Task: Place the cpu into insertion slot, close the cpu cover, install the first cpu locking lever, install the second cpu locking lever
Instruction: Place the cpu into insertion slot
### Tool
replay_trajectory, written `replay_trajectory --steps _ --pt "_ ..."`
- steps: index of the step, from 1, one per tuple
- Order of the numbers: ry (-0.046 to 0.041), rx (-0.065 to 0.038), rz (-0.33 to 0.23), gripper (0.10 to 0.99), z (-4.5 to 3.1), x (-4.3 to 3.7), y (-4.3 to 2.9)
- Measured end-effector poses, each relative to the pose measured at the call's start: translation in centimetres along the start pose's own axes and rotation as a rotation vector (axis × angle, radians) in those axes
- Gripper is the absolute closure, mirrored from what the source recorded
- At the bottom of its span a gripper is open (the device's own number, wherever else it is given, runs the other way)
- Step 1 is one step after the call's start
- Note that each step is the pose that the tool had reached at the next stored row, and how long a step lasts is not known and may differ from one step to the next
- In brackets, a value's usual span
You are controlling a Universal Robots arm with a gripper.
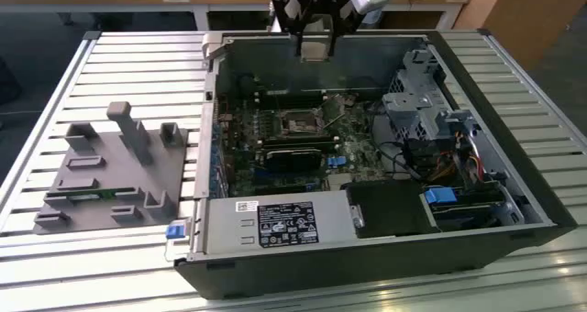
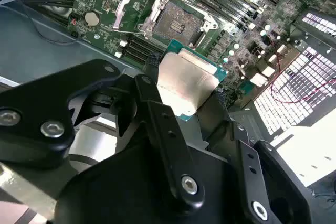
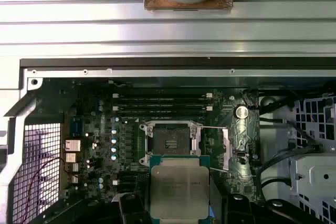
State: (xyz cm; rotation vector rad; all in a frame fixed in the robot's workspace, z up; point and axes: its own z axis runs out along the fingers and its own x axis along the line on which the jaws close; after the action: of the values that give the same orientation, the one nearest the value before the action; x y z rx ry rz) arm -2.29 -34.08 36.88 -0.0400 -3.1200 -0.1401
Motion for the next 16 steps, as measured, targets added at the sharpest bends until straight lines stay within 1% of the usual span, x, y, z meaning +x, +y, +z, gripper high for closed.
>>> replay_trajectory --steps 7,16 --pt "-0.0002 0.0 0.002 0.545 0.0 0.0 0.0" --pt "-0.0016 0.0 0.018 0.545 0.0 0.0 0.0"
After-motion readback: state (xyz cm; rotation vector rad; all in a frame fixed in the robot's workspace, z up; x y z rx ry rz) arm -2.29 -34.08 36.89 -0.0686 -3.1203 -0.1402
